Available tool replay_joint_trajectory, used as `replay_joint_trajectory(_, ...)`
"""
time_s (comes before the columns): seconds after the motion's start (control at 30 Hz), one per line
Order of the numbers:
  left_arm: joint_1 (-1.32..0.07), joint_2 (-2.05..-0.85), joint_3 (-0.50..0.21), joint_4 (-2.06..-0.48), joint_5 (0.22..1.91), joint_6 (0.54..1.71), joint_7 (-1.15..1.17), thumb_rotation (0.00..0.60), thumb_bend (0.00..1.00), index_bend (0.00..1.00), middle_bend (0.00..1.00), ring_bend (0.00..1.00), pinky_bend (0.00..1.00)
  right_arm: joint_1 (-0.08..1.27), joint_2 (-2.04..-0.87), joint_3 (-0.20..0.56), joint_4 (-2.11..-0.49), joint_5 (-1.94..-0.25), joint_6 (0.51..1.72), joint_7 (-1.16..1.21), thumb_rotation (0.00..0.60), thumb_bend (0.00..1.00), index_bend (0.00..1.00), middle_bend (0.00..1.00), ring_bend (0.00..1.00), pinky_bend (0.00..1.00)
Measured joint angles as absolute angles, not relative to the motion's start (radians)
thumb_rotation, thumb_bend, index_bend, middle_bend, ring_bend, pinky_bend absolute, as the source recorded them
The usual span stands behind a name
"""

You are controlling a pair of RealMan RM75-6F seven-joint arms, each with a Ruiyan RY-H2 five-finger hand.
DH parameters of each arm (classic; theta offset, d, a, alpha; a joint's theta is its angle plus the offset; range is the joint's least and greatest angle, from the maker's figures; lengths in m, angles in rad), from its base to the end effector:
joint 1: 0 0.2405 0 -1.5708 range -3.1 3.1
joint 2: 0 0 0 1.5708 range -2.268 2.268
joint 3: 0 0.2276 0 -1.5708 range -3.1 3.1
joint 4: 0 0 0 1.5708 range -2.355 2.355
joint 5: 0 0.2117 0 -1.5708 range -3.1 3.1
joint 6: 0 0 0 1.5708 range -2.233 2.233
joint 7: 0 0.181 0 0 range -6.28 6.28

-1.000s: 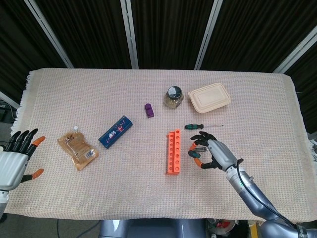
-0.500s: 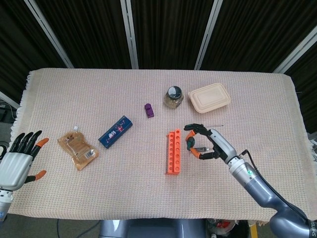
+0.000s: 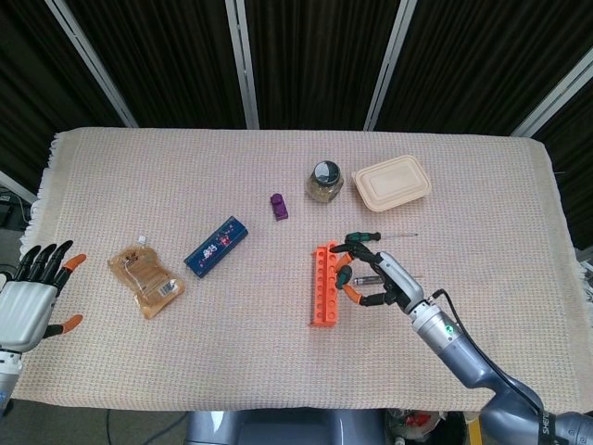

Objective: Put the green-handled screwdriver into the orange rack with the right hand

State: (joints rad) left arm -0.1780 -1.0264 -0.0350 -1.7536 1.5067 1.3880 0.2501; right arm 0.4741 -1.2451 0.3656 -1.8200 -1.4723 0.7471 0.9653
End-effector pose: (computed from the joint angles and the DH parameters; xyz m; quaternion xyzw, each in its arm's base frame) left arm -0.2511 0.2342 0.1391 -0.6753 -0.3210 -0.3273 0.5777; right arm -0.1000 -0.3152 0.0333 0.4494 -0.7238 0.5201 0.0601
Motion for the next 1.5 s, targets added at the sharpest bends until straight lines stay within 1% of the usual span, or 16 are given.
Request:
replay_joint_trajectory(0.2,-0.18,-1.026,-0.038,-1.752,1.5,1.388,0.251,0.6,0.1,0.15,0.0,0.0,0.0,0.5,-1.283,0.333,-1.795,-1.469,0.802,0.953,0.6,0.49,0.59,0.19,0.0,0.0)
replay_joint_trajectory(0.43,-0.183,-1.029,-0.039,-1.747,1.491,1.383,0.245,0.6,0.1,0.15,0.0,0.0,0.0,0.515,-1.298,0.294,-1.786,-1.447,0.834,0.918,0.6,0.49,0.59,0.19,0.0,0.0)
replay_joint_trajectory(1.07,-0.18,-1.031,-0.034,-1.739,1.491,1.389,0.232,0.6,0.1,0.15,0.0,0.0,0.0,0.54,-1.295,0.233,-1.782,-1.437,0.864,0.901,0.6,0.49,0.59,0.19,0.0,0.0)
replay_joint_trajectory(1.3,-0.178,-1.033,-0.033,-1.736,1.489,1.391,0.229,0.6,0.1,0.15,0.0,0.0,0.0,0.544,-1.313,0.189,-1.741,-1.459,0.874,0.907,0.6,0.49,0.58,0.19,0.0,0.0)
replay_joint_trajectory(1.5,-0.177,-1.034,-0.032,-1.736,1.49,1.393,0.228,0.6,0.1,0.15,0.0,0.0,0.0,0.545,-1.331,0.166,-1.704,-1.491,0.899,0.933,0.6,0.49,0.58,0.19,0.0,0.0)
